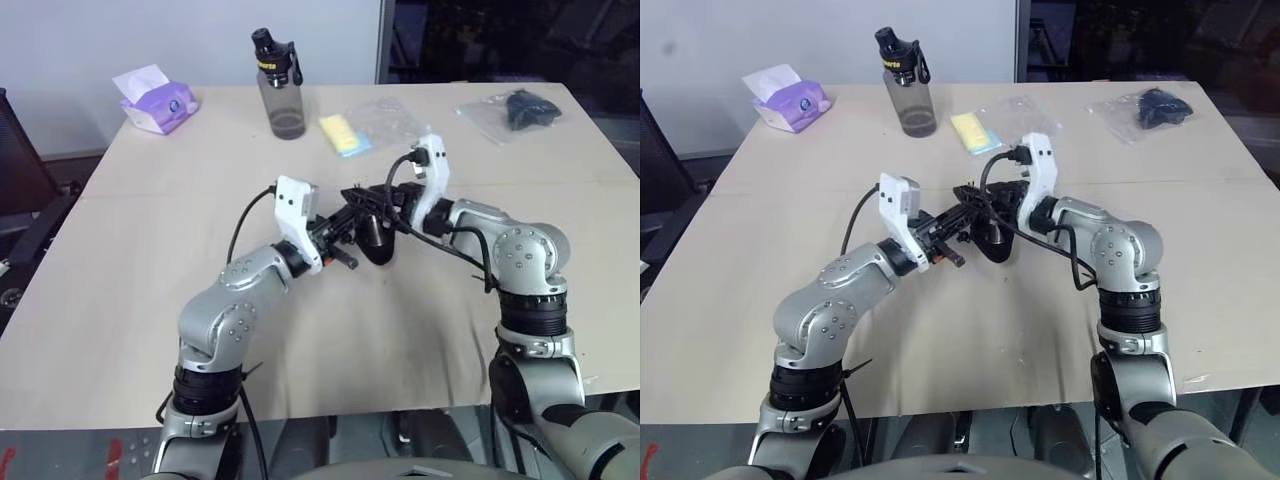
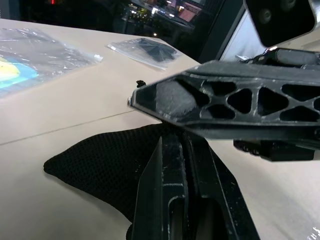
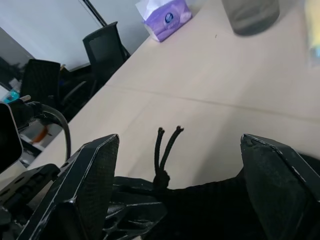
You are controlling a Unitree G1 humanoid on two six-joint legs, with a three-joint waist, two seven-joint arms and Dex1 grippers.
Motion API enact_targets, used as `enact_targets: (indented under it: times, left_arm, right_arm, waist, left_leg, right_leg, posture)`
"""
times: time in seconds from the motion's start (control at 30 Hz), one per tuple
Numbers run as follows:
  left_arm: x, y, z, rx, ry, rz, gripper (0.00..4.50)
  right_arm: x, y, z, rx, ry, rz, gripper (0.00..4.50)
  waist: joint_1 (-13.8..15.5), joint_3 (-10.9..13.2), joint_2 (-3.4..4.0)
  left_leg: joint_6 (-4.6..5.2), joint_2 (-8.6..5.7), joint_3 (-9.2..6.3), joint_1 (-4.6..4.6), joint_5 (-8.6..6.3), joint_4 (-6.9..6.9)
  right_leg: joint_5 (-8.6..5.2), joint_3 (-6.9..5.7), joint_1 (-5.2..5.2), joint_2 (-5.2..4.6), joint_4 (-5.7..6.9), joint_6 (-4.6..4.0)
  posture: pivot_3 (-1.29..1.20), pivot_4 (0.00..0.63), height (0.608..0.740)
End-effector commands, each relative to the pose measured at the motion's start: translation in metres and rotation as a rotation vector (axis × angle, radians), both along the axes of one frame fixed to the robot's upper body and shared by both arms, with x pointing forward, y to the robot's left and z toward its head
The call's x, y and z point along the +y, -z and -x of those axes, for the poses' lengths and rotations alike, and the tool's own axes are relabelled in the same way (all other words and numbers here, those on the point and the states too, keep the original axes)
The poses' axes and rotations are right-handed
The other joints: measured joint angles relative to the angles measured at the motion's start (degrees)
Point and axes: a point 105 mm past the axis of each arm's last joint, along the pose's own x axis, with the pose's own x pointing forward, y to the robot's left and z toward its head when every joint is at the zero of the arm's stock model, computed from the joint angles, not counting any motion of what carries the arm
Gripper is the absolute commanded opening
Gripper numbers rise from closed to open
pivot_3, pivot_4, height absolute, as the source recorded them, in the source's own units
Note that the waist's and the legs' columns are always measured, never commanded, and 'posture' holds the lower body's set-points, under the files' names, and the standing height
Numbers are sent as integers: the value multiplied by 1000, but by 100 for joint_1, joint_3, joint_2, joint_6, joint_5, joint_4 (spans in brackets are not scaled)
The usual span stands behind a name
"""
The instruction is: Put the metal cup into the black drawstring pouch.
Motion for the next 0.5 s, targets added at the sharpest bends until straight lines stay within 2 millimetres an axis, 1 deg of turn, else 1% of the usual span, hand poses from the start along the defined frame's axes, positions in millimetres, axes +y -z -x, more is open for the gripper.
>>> enact_targets:
  times: [0.03, 0.1, 0.17, 0.2, 0.27, 0.3, 0.33, 0.37, 0.43, 0.47, 0.5]
  left_arm:
    - [-4, -8, 5, -48, 21, 8, 0]
    - [-4, -8, 5, -49, 23, 6, 0]
    - [-4, -8, 4, -46, 20, 6, 0]
    - [-4, -8, 4, -44, 19, 7, 0]
    - [-3, -7, 4, -39, 19, 8, 0]
    - [-3, -6, 4, -29, 18, 14, 0]
    - [-3, -6, 4, -14, 15, 27, 0]
    - [-3, -5, 4, -3, 9, 38, 0]
    - [-1, -5, 1, 19, -13, 53, 0]
    - [-1, -5, 0, 23, -18, 56, 0]
    - [-1, -5, 0, 26, -21, 56, 0]
  right_arm:
    - [9, -18, 7, -54, -54, -23, 3907]
    - [10, -13, 5, -64, -52, 19, 3907]
    - [9, -8, 3, -76, -43, 55, 3390]
    - [8, -7, 3, -80, -41, 62, 3216]
    - [7, -7, 1, -95, -36, 63, 2573]
    - [6, -7, 1, -105, -36, 68, 2103]
    - [5, -6, 0, -111, -33, 71, 1452]
    - [4, -6, 0, -114, -30, 73, 1133]
    - [3, -6, -1, -122, -28, 73, 189]
    - [3, -7, -1, -124, -29, 70, 85]
    - [3, -7, -1, -126, -32, 68, 85]
  waist:
    - [1, 0, 0]
    - [0, 0, 0]
    - [-2, 0, 1]
    - [-2, 0, 0]
    - [-2, 1, 0]
    - [-2, 1, 0]
    - [-2, 1, 0]
    - [-2, 1, 0]
    - [-1, 1, 0]
    - [-1, 1, -1]
    - [1, 2, -1]
  left_leg:
    - [0, 0, 0, 0, 0, 0]
    - [0, 0, 0, 0, 0, -1]
    - [0, 0, 0, 0, 0, -1]
    - [0, 0, 1, 0, 0, -1]
    - [0, 0, -1, 0, 0, 0]
    - [0, 0, -1, 0, 0, -1]
    - [0, 0, -1, 0, 0, 0]
    - [0, 0, -1, 0, 0, 0]
    - [0, 0, 0, 0, 0, 0]
    - [0, 0, -1, 0, 0, 0]
    - [0, 0, -2, 0, 0, 0]
  right_leg:
    - [0, 0, 0, 0, 0, 1]
    - [3, -1, 0, 0, 0, 4]
    - [2, -1, 0, 0, 0, 5]
    - [2, -1, 0, 0, -1, 5]
    - [2, -1, 0, 0, 0, 5]
    - [2, -2, 0, 0, 0, 5]
    - [1, -2, 0, 0, 0, 5]
    - [0, -2, 0, 0, 0, 3]
    - [1, -1, 0, 0, -1, 3]
    - [3, -1, 0, 0, -1, 7]
    - [3, -2, 0, 0, 0, 8]
  posture:
    - [0, 150, 740]
    - [0, 150, 740]
    - [0, 150, 740]
    - [0, 150, 740]
    - [0, 150, 740]
    - [0, 150, 740]
    - [0, 150, 740]
    - [0, 150, 740]
    - [0, 150, 740]
    - [0, 150, 740]
    - [0, 150, 740]
